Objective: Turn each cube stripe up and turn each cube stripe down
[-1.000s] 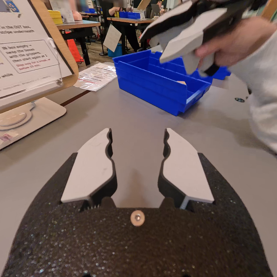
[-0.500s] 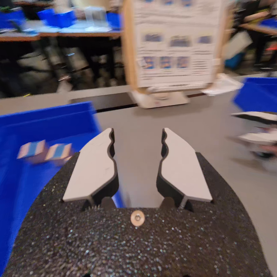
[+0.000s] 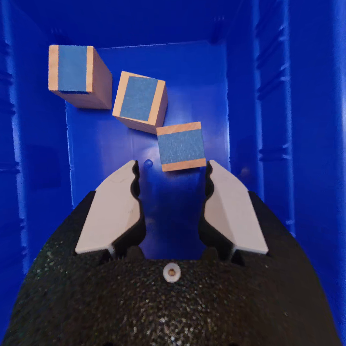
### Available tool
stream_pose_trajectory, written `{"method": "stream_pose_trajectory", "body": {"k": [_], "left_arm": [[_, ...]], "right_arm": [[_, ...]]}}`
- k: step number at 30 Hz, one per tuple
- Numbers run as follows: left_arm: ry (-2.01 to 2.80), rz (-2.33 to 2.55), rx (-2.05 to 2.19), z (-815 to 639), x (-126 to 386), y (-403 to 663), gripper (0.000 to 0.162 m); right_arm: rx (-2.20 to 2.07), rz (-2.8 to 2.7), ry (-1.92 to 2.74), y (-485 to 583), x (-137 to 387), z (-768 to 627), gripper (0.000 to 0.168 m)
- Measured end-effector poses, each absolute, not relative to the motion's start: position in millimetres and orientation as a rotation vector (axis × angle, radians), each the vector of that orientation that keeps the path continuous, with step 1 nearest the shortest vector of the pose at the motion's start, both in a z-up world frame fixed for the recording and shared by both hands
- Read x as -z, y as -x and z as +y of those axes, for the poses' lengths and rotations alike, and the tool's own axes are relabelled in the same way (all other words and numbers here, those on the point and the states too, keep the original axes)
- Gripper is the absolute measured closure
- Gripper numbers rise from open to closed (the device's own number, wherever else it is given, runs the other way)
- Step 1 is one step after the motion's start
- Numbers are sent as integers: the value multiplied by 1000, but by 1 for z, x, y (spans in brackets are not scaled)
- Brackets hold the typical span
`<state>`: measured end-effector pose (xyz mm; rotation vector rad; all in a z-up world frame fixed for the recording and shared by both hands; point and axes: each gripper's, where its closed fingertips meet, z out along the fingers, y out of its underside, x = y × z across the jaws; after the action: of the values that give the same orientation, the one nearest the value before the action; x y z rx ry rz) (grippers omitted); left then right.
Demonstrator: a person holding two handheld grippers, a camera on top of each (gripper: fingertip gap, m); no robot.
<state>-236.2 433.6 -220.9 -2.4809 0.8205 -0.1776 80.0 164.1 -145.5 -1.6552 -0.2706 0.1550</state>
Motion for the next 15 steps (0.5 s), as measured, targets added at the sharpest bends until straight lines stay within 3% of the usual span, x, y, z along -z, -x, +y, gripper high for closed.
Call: {"method": "stream_pose_trajectory", "body": {"k": [1, 15], "left_arm": [[2484, 821, 171, 434, 221, 234, 95], [2569, 840, 126, 442, 236, 222, 102]], "right_arm": [[-154, -273, 1657, -80, 146, 164, 87], [-152, -273, 1650, -80, 145, 164, 86]]}}
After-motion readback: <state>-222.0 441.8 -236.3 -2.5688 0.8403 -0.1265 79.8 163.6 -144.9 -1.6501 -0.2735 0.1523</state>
